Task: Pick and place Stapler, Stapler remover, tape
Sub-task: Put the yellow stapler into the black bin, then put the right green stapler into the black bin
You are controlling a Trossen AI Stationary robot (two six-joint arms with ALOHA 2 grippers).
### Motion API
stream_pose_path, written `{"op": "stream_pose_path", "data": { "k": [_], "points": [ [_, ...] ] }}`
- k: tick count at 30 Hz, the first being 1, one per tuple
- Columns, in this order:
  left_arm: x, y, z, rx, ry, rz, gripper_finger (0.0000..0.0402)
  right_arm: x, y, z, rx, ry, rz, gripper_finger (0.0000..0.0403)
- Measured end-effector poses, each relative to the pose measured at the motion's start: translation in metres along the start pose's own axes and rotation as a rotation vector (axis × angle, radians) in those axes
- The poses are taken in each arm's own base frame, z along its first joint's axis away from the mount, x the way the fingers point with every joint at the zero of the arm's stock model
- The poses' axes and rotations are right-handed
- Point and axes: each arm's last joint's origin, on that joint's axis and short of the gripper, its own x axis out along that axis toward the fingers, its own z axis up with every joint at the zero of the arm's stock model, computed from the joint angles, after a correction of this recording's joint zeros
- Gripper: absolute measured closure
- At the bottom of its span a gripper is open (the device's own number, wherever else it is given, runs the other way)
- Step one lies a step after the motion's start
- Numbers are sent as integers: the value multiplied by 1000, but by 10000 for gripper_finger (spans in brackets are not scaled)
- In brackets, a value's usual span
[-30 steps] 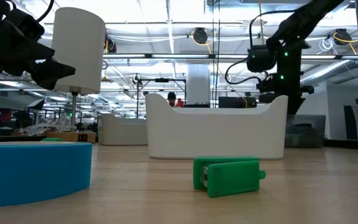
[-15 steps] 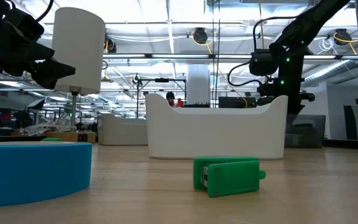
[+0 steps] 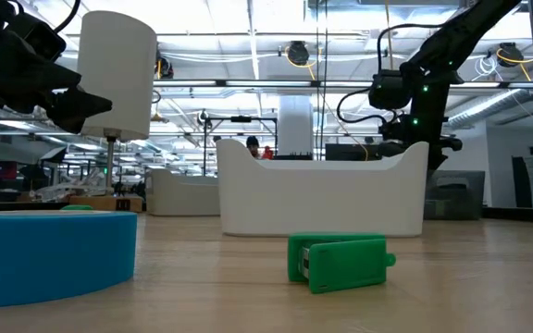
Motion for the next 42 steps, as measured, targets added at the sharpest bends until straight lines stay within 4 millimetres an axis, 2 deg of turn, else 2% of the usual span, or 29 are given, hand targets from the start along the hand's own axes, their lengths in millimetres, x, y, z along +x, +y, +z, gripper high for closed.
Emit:
{"op": "stream_pose_path", "data": {
  "k": [9,12,17,23,32,42],
  "points": [
    [0,0,0,-3,0,0,133,-1,1,0,-9,-1,11,236],
    [0,0,0,-3,0,0,133,-7,3,-1,-13,-3,94,235],
    [0,0,0,-2,0,0,133,-31,13,-5,-55,-42,283,244],
    [0,0,0,5,0,0,133,-73,33,-20,-197,-178,414,253],
    [0,0,0,7,0,0,133,-133,85,-67,-535,-280,860,254],
    [0,0,0,-32,0,1,133,-187,146,-153,-946,-417,1224,259]
  ]
}}
